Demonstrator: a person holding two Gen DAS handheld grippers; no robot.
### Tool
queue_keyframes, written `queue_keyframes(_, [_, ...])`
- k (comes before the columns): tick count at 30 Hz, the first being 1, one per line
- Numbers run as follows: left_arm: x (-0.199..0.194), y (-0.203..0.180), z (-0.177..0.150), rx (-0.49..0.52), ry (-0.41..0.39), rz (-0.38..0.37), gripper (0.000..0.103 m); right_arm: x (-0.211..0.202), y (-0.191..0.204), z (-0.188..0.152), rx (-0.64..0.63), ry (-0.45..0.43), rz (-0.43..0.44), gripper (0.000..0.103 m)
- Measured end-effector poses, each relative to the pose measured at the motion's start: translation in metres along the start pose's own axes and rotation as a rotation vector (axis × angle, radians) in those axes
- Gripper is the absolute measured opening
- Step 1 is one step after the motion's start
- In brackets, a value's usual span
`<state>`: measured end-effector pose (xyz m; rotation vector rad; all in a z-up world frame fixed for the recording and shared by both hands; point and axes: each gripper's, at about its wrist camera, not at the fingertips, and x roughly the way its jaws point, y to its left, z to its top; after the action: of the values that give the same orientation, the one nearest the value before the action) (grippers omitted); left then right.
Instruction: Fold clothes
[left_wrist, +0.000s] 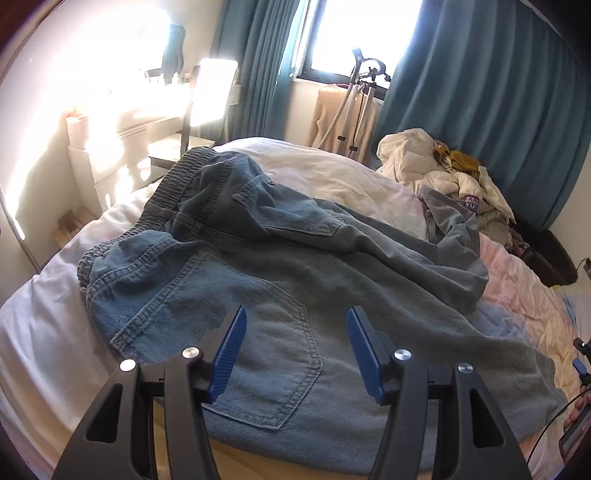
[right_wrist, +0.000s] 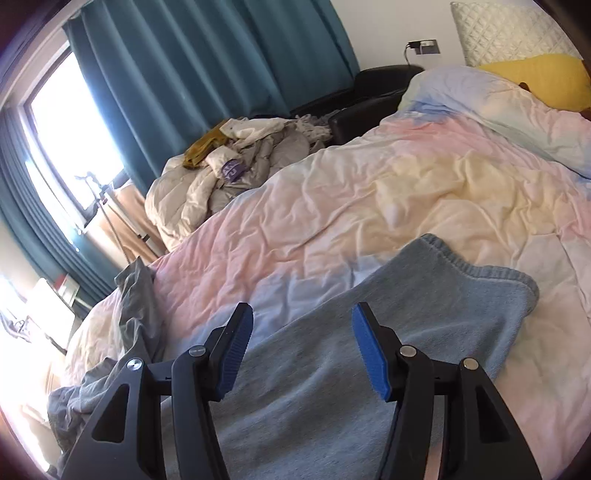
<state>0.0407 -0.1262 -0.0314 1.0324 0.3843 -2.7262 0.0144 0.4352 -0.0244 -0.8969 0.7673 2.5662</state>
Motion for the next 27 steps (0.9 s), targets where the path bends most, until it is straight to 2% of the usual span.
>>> queue_keyframes(6, [0.014, -0.042, 0.0, 0.118, 0.016, -0.027, 0.058, 0.006, 0.036, -0.02, -0.083, 0.044, 0.076, 0.057])
queue_keyframes(17, [0.052, -0.105, 0.022, 0.231, 0.016, -0.083, 0.058, 0.032, 0.09, -0.054, -0.244, 0.109, 0.186, 0.057])
queue_keyframes(21, [0.068, -0.108, 0.021, 0.225, 0.012, -0.124, 0.058, 0.058, 0.116, -0.048, -0.308, 0.134, 0.222, 0.057])
queue_keyframes(24, [0.078, -0.101, 0.023, 0.229, -0.033, -0.099, 0.058, 0.087, 0.141, -0.036, -0.314, 0.151, 0.267, 0.057])
queue_keyframes(27, [0.093, -0.088, 0.032, 0.167, -0.018, -0.129, 0.058, 0.131, 0.173, -0.025, -0.312, 0.178, 0.3, 0.057])
